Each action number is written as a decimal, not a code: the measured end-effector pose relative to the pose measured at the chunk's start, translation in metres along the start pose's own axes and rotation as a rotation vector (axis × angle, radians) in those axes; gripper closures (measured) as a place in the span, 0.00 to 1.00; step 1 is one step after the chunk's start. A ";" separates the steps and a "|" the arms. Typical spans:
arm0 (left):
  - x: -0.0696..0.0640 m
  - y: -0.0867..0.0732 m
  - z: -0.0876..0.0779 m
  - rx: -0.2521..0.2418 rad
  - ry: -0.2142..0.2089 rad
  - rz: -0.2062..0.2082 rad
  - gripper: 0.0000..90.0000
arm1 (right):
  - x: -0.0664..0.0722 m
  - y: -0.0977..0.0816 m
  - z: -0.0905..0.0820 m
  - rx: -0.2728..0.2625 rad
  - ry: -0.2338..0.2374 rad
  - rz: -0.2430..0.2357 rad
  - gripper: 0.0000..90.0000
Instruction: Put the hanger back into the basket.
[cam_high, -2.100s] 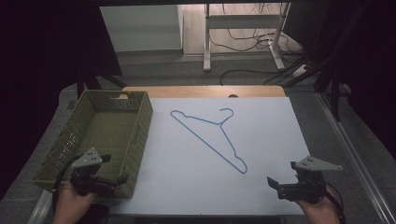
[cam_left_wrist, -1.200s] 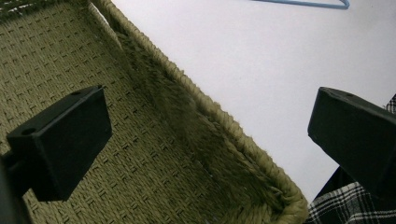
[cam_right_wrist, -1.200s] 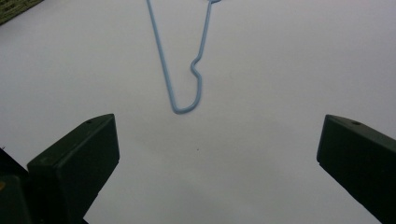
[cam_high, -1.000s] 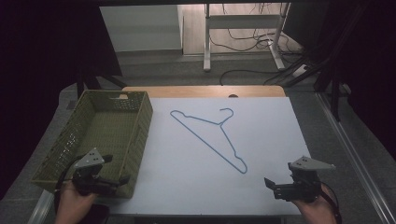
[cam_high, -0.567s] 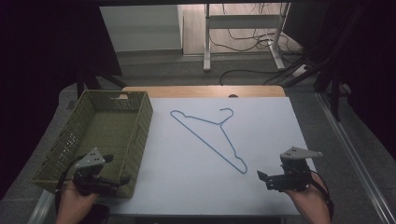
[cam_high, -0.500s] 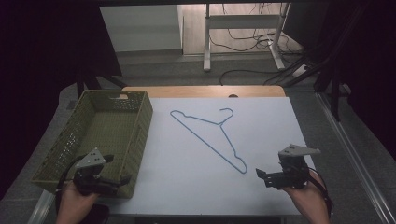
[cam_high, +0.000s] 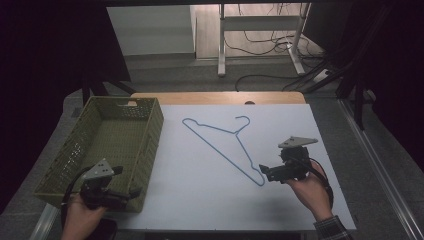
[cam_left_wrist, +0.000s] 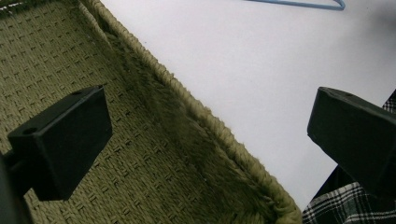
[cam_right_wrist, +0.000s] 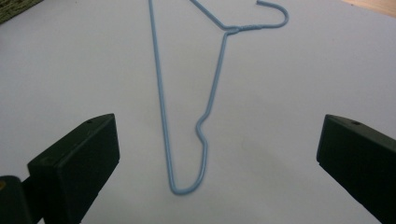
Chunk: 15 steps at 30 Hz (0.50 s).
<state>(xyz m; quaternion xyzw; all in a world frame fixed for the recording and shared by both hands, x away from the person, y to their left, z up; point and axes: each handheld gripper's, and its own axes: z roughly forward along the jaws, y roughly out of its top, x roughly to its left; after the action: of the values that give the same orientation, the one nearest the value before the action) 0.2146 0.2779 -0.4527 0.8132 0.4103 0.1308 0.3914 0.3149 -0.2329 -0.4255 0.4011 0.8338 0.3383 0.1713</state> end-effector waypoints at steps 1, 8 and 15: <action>0.000 0.000 0.000 0.000 0.000 0.000 0.00 | 0.000 0.003 0.004 0.001 -0.001 0.000 0.00; 0.000 0.000 0.001 -0.006 -0.005 -0.003 0.00 | -0.006 0.020 0.031 0.027 -0.008 0.008 0.00; 0.001 0.000 0.000 -0.008 -0.005 -0.004 0.00 | -0.008 0.038 0.061 0.060 0.004 0.021 0.00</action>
<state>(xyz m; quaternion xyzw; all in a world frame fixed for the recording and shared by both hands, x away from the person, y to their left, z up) 0.2154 0.2788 -0.4532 0.8113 0.4104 0.1293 0.3959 0.3744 -0.1964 -0.4420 0.4142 0.8397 0.3158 0.1538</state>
